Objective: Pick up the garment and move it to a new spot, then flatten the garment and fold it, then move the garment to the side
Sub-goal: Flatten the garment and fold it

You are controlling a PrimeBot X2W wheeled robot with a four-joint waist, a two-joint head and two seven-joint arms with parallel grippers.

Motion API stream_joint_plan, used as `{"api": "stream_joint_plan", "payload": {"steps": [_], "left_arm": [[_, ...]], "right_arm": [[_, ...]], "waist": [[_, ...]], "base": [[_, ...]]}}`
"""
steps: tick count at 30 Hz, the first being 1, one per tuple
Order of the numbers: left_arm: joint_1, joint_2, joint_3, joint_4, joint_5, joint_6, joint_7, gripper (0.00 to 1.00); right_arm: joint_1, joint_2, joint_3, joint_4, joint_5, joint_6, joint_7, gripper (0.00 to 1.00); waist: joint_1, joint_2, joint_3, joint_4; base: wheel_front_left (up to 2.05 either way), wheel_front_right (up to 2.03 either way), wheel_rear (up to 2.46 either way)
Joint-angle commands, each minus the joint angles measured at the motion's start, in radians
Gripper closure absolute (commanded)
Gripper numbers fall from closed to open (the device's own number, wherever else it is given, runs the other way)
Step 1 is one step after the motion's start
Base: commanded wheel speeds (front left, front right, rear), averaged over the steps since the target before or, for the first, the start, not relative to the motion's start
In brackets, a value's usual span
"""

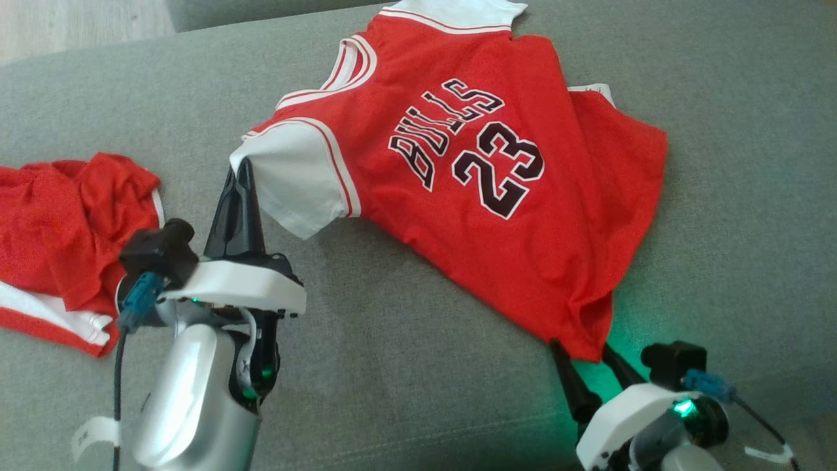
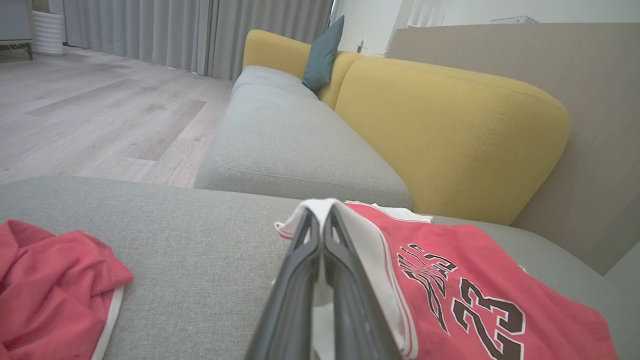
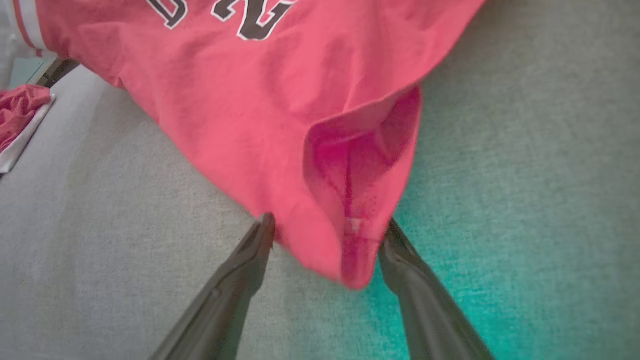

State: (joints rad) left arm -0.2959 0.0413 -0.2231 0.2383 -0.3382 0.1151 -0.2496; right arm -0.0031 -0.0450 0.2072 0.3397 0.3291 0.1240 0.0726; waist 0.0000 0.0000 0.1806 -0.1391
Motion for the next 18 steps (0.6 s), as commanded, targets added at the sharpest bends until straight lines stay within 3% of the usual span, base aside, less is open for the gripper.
{"api": "stream_joint_plan", "payload": {"steps": [1,17,18], "left_arm": [[-0.028,0.009,0.024,-0.028,-0.002,0.003,-0.012,1.00],[-0.026,0.009,0.025,-0.020,0.001,0.000,-0.012,1.00],[-0.026,0.009,0.027,-0.019,0.001,0.000,-0.012,1.00]], "right_arm": [[0.003,-0.005,0.030,-0.035,0.007,0.007,0.006,0.00],[0.007,-0.005,0.011,-0.044,0.024,0.007,0.003,0.00],[0.006,-0.005,0.009,-0.043,0.027,0.007,0.003,0.52]], "waist": [[0.0000,0.0000,-0.003,0.001],[0.0000,0.0000,-0.009,-0.001],[0.0000,0.0000,-0.009,-0.001]], "base": [[0.00,0.00,0.00],[0.00,0.00,0.00],[0.00,0.00,0.00]]}}
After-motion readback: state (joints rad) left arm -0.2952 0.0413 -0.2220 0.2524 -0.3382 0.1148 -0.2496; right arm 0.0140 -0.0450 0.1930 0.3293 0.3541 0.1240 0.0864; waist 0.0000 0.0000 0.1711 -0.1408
